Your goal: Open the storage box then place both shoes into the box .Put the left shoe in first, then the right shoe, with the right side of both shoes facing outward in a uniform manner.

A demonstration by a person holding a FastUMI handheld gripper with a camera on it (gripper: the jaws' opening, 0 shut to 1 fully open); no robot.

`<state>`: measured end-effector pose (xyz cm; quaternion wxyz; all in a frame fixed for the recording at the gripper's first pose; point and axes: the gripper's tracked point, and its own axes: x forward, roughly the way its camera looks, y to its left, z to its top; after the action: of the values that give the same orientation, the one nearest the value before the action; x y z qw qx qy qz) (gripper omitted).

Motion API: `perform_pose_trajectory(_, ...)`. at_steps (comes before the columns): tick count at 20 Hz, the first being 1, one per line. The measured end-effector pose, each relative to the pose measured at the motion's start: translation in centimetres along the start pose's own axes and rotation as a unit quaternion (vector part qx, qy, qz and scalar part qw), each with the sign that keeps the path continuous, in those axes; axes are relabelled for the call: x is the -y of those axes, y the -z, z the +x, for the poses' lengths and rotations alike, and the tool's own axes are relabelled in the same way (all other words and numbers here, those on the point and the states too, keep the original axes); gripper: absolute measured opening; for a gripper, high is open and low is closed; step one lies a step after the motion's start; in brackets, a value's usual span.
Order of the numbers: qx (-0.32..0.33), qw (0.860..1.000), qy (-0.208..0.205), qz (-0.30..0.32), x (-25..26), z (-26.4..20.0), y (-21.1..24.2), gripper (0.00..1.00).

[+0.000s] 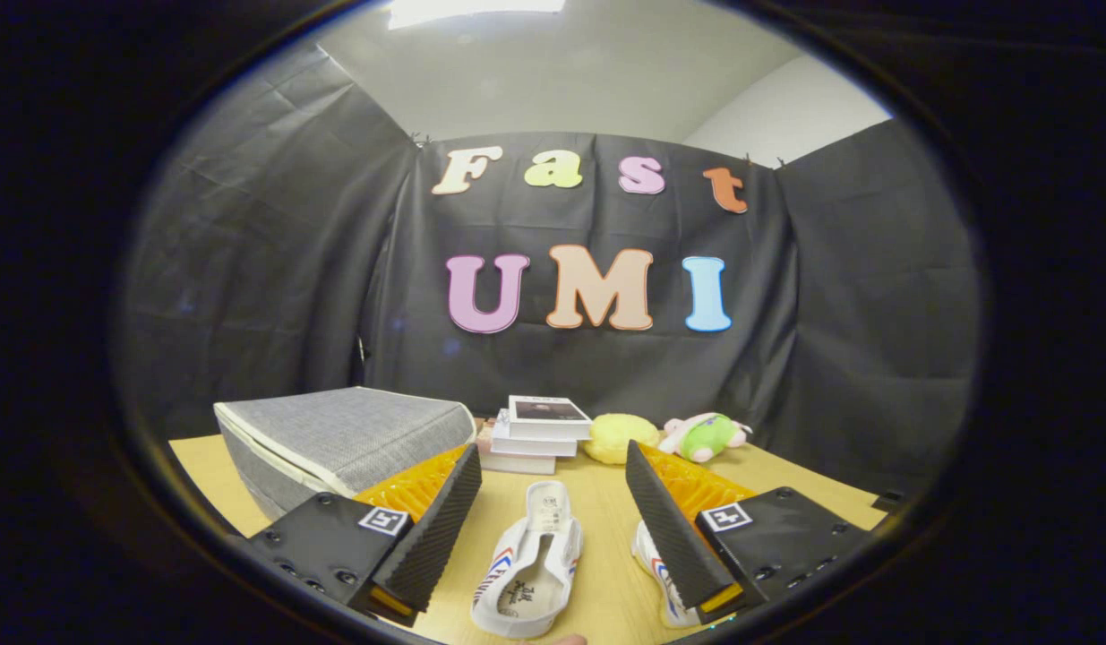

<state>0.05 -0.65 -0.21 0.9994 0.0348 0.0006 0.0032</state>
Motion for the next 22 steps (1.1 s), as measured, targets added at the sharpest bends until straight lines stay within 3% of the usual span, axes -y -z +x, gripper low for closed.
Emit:
perform_pose_trajectory(13,0.004,1.000,-0.010,0.009,-0.7,-0.3,-0.1,1.00)
perform_pose_trajectory(18,0.040,0.996,-0.019,0.074,-1.5,-0.5,-3.6,1.00)
perform_pose_trajectory(22,0.056,0.985,-0.009,0.160,-1.5,0.3,-6.2,1.00)
